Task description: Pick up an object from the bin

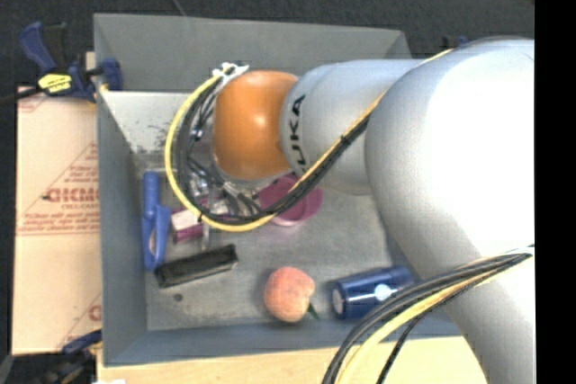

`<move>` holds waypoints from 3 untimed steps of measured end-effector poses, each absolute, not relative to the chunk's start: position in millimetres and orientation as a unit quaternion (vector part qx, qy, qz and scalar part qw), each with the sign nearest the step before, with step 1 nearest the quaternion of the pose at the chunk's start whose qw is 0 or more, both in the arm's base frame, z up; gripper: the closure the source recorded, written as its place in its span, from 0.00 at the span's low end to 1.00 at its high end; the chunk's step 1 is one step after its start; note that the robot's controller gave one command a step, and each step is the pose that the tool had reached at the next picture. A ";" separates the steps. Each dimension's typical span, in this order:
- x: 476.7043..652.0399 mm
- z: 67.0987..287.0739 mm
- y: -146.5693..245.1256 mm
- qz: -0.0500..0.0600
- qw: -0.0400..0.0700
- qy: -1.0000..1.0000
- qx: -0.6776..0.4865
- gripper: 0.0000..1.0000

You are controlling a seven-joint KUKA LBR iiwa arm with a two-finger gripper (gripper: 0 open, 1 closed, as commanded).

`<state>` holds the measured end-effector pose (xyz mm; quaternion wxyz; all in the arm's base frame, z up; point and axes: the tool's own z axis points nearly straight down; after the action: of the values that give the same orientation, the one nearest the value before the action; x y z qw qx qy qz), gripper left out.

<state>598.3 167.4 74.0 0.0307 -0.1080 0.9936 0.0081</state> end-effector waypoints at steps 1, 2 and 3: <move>616.9 72.4 178.8 0.009 0.030 0.994 -0.101 1.00; 623.8 72.2 174.5 0.010 0.032 0.995 -0.097 1.00; 621.0 73.0 178.0 0.009 0.031 0.995 -0.095 1.00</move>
Offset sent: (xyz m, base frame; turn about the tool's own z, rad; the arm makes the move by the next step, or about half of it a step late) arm 0.0235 0.0064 -0.0040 0.0205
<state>621.0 178.0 73.0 0.0308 -0.0954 0.9949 0.0090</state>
